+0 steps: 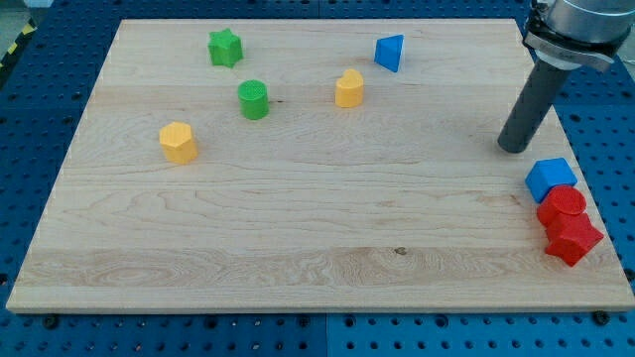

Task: Nudge the yellow heart little bit

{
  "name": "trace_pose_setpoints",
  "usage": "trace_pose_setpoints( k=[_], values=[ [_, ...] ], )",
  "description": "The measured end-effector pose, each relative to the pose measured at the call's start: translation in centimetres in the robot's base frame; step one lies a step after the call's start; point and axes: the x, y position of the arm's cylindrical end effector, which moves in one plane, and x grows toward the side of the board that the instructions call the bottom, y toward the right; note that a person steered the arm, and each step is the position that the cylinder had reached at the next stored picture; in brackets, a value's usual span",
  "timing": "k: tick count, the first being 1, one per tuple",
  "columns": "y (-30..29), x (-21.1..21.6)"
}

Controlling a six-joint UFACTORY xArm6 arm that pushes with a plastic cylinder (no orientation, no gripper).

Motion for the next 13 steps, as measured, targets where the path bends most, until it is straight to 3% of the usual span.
trace_pose_setpoints(
  k=[6, 8, 13],
  values=[
    [-0.9, -2.9],
    [-6.1, -6.0],
    [-6.6, -6.0]
  ],
)
